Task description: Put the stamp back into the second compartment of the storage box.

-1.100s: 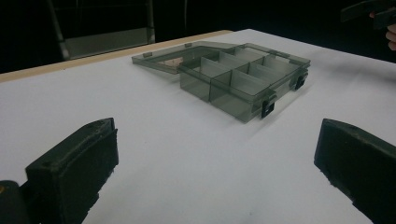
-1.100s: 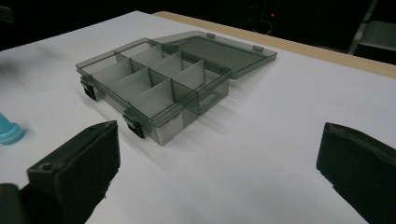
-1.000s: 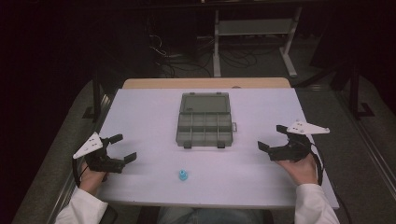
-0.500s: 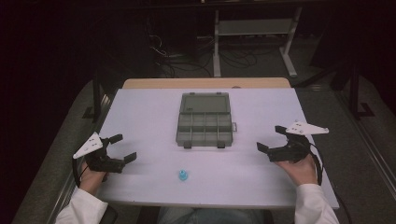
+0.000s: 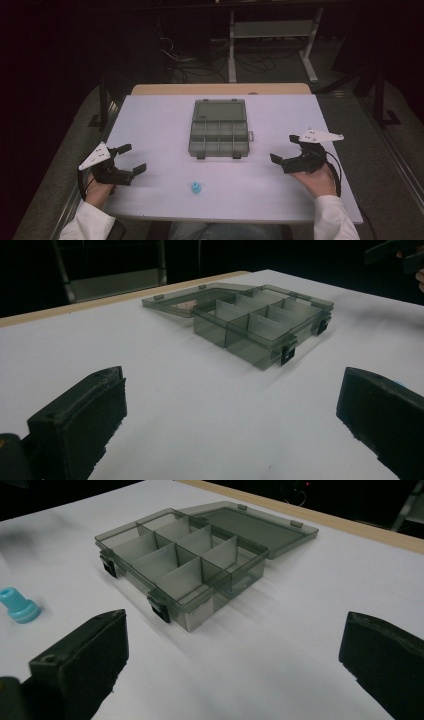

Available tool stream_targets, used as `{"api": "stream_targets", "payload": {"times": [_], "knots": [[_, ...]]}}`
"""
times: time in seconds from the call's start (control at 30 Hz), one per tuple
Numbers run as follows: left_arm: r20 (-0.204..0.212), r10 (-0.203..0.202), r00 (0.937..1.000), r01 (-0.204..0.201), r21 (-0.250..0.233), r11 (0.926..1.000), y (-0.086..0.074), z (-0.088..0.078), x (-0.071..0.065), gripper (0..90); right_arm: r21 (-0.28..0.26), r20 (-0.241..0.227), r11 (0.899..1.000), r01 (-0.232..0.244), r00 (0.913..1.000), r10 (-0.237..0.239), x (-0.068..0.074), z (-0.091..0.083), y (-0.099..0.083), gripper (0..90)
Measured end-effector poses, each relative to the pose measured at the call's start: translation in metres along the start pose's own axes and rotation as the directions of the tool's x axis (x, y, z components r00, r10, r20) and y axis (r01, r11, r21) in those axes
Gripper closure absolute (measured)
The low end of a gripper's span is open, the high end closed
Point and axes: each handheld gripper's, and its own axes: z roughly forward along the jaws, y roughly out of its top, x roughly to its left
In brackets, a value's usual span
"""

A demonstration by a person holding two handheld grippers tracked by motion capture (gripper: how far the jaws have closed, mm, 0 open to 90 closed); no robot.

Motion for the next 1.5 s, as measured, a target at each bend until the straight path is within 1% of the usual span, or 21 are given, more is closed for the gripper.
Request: {"api": "stream_targets", "payload": {"times": [0.2, 0.23, 0.37, 0.57, 0.63, 0.83, 0.87, 0.9, 1.03, 1.17, 1.23, 1.3, 1.5], "knots": [[0.002, 0.000, 1.0000, 0.000, 0.002, 1.0000, 0.000, 0.000, 0.000, 0.0, 0.004, -0.017, 1.000, 0.012, 0.9998, -0.012, 0.002, 0.003, 0.005, 0.0], [0.002, 0.001, 1.0000, -0.001, 0.003, 1.0000, 0.000, 0.000, 0.000, 0.0, 0.014, -0.017, 1.000, 0.010, 0.9998, -0.010, 0.002, 0.003, 0.005, 0.0], [0.000, 0.002, 1.0000, -0.002, 0.009, 1.0000, 0.000, -0.001, 0.000, 0.0, 0.025, -0.022, 1.000, 0.017, 0.9996, -0.016, 0.003, 0.006, 0.007, 0.0], [-0.002, -0.002, 1.0000, 0.002, 0.006, 1.0000, 0.001, -0.001, -0.001, 0.0, 0.025, -0.037, 1.000, 0.016, 0.9992, -0.015, 0.006, 0.008, 0.011, 0.0], [-0.001, -0.006, 1.0000, 0.006, 0.003, 1.0000, 0.001, -0.001, -0.001, 0.0, 0.025, -0.040, 0.999, 0.023, 0.9989, -0.022, 0.007, 0.008, 0.012, 0.0], [-0.001, -0.011, 0.9999, 0.011, -0.003, 0.9999, 0.001, -0.001, -0.001, 0.0, 0.030, -0.057, 0.999, 0.031, 0.9979, -0.029, 0.012, 0.011, 0.017, 0.0], [-0.001, -0.009, 1.0000, 0.009, -0.003, 1.0000, 0.001, -0.001, -0.001, 0.0, 0.034, -0.059, 0.999, 0.038, 0.9976, -0.036, 0.013, 0.011, 0.018, 0.0], [-0.002, -0.010, 0.9999, 0.010, -0.003, 0.9999, 0.001, -0.001, -0.001, 0.0, 0.036, -0.061, 0.999, 0.036, 0.9976, -0.033, 0.014, 0.012, 0.018, 0.0], [0.000, -0.004, 1.0000, 0.004, 0.005, 1.0000, 0.001, -0.001, -0.001, 0.0, 0.033, -0.077, 0.998, 0.049, 0.9960, -0.046, 0.017, 0.015, 0.022, 0.0], [0.001, -0.004, 1.0000, 0.004, 0.005, 1.0000, 0.001, -0.001, -0.001, 0.0, 0.038, -0.089, 0.998, 0.050, 0.9949, -0.046, 0.021, 0.018, 0.024, 0.0], [0.001, -0.006, 1.0000, 0.006, 0.002, 1.0000, 0.001, -0.001, -0.001, 0.0, 0.036, -0.097, 0.997, 0.062, 0.9936, -0.058, 0.023, 0.021, 0.025, 0.0], [0.001, -0.005, 1.0000, 0.005, 0.004, 1.0000, 0.001, -0.001, -0.001, 0.0, 0.043, -0.106, 0.997, 0.059, 0.9929, -0.054, 0.026, 0.022, 0.026, 0.0], [0.000, -0.006, 1.0000, 0.006, 0.002, 1.0000, 0.001, -0.001, -0.001, 0.0, 0.045, -0.123, 0.996, 0.074, 0.9900, -0.068, 0.032, 0.027, 0.030, 0.0]]}}
